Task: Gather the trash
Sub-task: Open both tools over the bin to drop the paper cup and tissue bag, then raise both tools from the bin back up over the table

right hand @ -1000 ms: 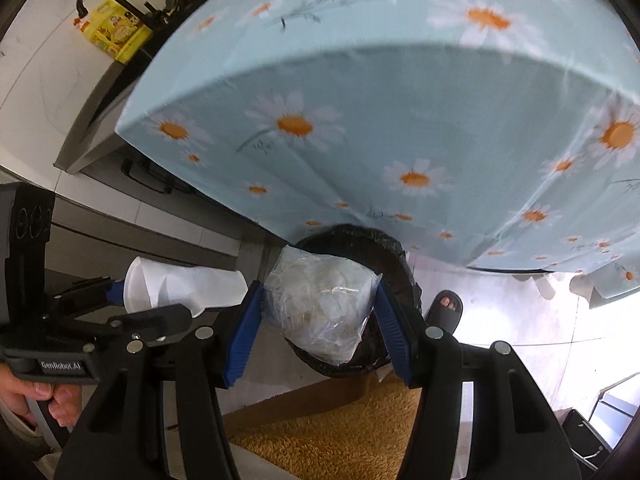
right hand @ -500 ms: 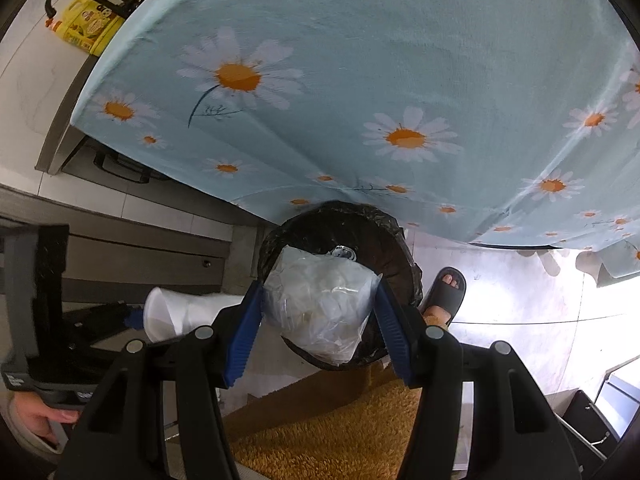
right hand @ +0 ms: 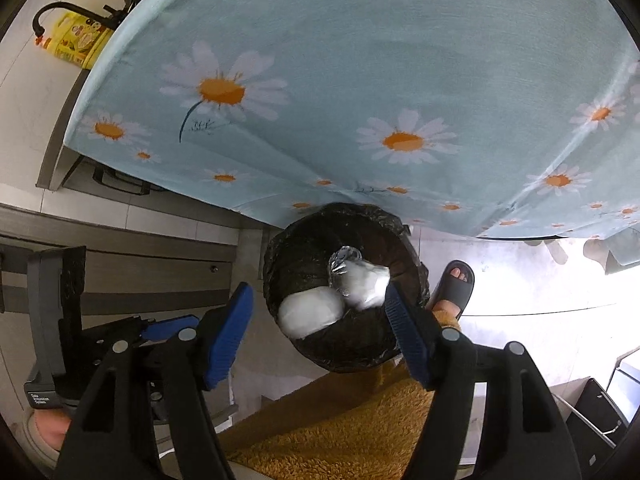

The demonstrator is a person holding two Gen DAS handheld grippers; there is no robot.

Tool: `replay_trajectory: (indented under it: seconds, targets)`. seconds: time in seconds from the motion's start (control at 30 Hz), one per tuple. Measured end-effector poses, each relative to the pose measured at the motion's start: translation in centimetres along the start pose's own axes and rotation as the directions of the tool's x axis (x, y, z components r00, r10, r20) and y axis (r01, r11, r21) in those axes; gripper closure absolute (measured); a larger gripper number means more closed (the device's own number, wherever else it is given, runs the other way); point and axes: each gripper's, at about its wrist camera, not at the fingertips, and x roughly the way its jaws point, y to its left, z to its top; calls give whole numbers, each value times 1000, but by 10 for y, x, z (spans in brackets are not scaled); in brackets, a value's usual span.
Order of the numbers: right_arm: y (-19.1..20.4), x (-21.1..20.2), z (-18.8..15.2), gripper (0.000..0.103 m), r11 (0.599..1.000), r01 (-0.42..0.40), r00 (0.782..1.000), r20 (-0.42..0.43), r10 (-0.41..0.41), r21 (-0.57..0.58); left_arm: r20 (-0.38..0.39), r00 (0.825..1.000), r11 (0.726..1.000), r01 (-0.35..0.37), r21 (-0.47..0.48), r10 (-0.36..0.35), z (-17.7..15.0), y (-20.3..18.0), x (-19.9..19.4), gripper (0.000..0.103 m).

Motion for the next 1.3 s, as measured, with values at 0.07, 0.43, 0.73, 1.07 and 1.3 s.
replay_trajectory:
  seconds: [0.07, 0.43, 0.73, 1.07, 1.3]
  targets:
    - [0, -4, 1, 35, 1000, 2, 1000, 7, -2, 3, 5, 1000, 1000, -1, 0, 1, 1, 0, -2, 29]
    - [3, -19, -2, 35, 1000, 4, 999, 42, -5, 9, 40, 999, 1000, -4, 20, 3, -1, -5, -19, 29]
    - [5, -41, -6, 35, 1000, 11, 996, 90, -12, 11, 92, 996, 999, -4, 53, -1, 1, -16, -43, 29]
    - [9, -71, -11, 35, 1000, 26, 988, 152, -28, 14, 175, 984, 994, 2, 105, -20, 5, -31, -81, 29]
    - [14, -98, -11, 35, 999, 39, 975, 219, -41, 14, 249, 968, 986, 3, 170, -46, 11, -49, -113, 29]
